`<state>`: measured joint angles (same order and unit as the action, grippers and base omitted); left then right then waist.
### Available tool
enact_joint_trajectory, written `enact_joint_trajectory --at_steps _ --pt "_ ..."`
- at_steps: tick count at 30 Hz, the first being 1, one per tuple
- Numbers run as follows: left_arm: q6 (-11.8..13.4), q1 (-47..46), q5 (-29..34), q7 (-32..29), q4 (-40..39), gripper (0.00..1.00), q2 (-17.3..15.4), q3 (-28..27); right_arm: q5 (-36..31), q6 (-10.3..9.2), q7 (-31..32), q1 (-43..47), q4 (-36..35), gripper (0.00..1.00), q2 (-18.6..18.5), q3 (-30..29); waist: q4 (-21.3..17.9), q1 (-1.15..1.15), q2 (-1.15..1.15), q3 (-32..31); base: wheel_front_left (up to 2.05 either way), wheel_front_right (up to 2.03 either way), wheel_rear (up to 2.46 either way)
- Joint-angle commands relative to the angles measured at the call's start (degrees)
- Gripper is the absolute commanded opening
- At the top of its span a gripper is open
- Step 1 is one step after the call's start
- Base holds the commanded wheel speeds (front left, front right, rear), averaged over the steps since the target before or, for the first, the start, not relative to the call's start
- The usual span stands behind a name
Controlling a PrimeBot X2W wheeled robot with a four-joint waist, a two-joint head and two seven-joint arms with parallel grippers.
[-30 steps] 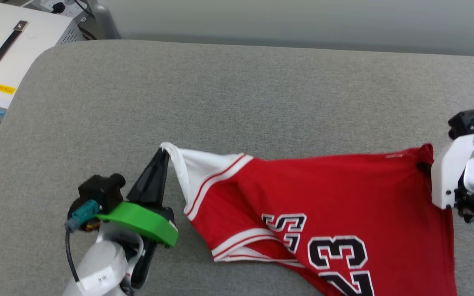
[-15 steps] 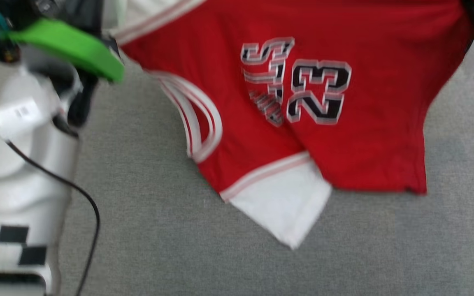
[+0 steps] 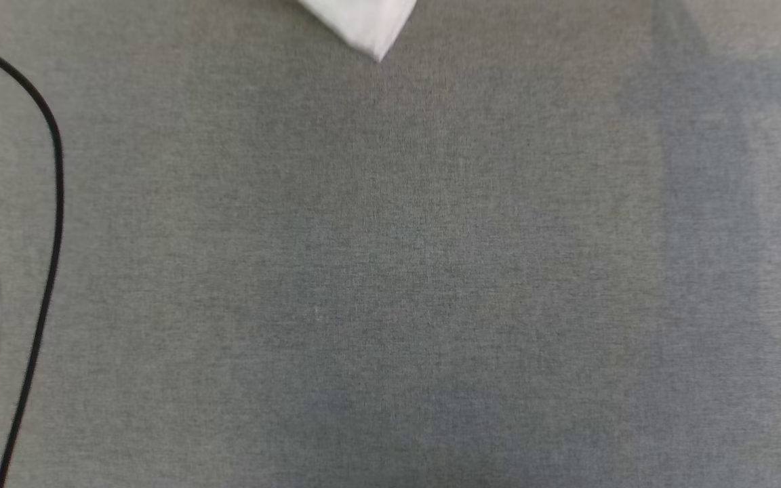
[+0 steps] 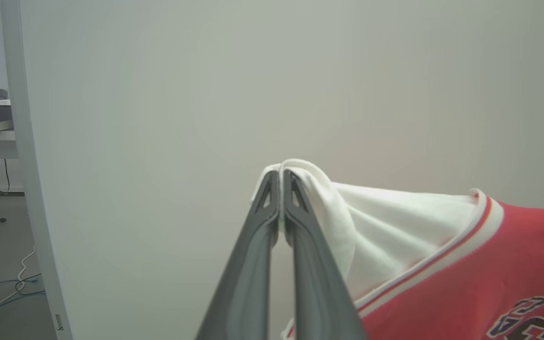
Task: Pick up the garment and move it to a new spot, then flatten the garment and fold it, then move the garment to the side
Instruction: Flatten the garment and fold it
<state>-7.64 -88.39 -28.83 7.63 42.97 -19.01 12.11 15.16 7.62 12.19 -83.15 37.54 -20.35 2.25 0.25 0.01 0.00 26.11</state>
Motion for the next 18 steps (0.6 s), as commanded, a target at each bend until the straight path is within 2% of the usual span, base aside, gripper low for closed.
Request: enact_joint_trajectory --at_steps 1,5,10,18 --pt "0.2 -2.4 -0.5 0.7 1.7 0.00 -1.1 -0.7 -1.1 -0.13 -0.7 -1.8 1.4 0.00 -0.9 -0.7 -0.2 -0.01 0.00 5.2 0.00 0.00 0.00" --pt "0.2 -5.4 -1.2 2.0 6.2 0.00 -0.8 0.1 -1.6 -0.13 -2.1 -4.9 5.0 0.00 0.1 -0.6 0.1 -0.01 0.00 8.2 0.00 0.00 0.00" --pt "0.2 -4.9 -3.1 3.5 10.0 0.00 -0.3 2.1 -1.0 -0.13 -4.3 -5.3 9.9 0.00 1.4 0.2 0.1 -0.01 0.00 10.5 0.00 0.00 0.00" --pt "0.2 5.0 -9.6 5.5 10.8 0.00 -1.1 6.5 3.9 -0.13 -7.8 1.2 15.6 0.00 3.5 4.7 -0.3 -0.01 0.00 9.2 0.00 0.00 0.00"
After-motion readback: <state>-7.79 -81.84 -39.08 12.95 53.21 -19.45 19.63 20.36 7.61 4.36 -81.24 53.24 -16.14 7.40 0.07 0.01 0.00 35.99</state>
